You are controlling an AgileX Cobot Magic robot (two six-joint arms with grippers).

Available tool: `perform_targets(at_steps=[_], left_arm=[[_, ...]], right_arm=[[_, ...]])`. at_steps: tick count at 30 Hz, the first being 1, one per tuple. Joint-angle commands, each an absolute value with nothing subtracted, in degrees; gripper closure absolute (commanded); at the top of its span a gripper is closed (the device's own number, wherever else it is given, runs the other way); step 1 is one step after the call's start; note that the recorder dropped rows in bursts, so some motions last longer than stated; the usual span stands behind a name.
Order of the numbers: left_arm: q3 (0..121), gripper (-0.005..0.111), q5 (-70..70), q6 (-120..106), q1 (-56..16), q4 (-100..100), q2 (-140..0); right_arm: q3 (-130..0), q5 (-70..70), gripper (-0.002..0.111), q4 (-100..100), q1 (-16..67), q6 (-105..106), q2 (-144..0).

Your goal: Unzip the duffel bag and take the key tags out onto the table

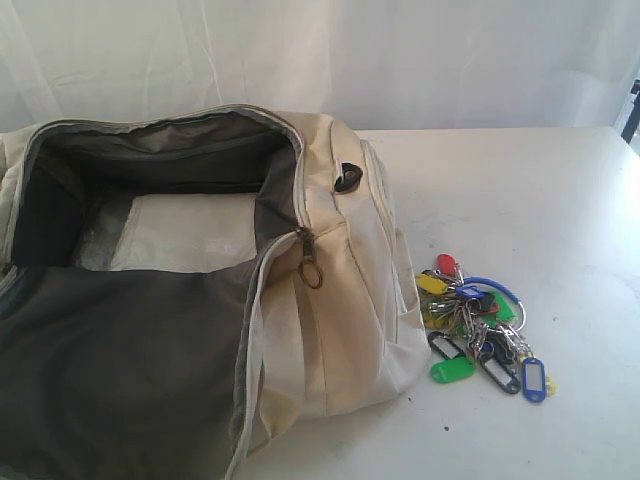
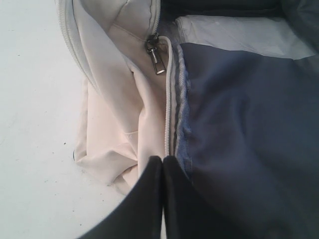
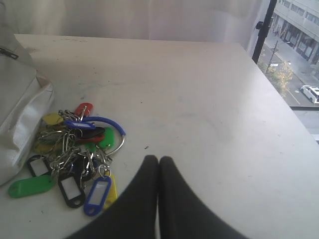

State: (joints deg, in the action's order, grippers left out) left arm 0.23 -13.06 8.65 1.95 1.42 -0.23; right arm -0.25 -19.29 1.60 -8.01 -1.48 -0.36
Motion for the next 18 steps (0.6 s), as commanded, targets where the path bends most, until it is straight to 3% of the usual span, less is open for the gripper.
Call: perform_targets(at_steps=[1, 18], left_arm=[[0.0, 0.107, -13.23, 8.8, 1.93, 1.2, 0.0], [0.0, 0.107, -13.23, 8.82, 4.73, 1.2, 0.0]], right_arm=[[0.0, -19.26, 0.108, 1.51, -8.44, -1.72, 0.0], [0.0, -19.26, 0.108, 1.51, -8.44, -1.72, 0.0]])
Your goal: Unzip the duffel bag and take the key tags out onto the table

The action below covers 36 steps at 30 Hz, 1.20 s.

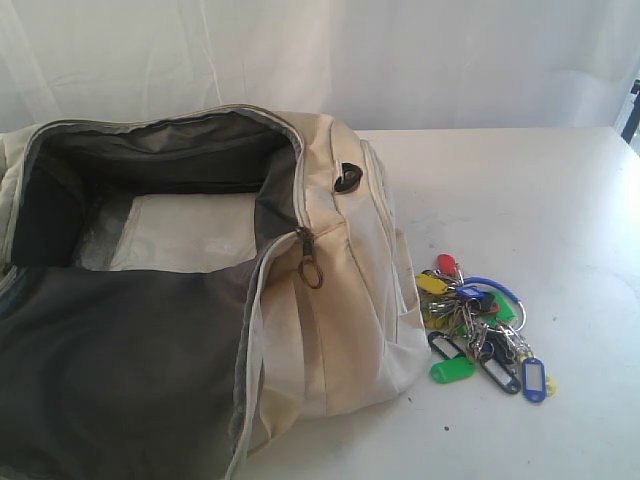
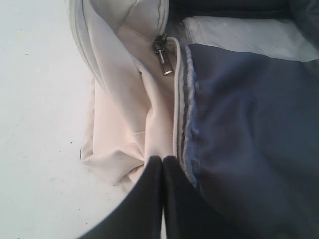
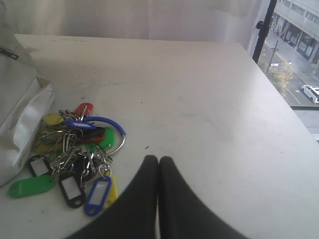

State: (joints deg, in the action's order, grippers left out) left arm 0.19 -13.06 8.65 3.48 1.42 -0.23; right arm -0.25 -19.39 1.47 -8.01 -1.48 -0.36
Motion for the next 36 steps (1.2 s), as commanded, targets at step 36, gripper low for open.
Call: perform_targets(at_steps=[36], left_arm=[[0.0, 0.107, -13.23, 8.82, 2.59, 1.2, 0.0]], right_arm=[[0.0, -19.27, 0.108, 1.51, -7.0, -1.72, 0.0]])
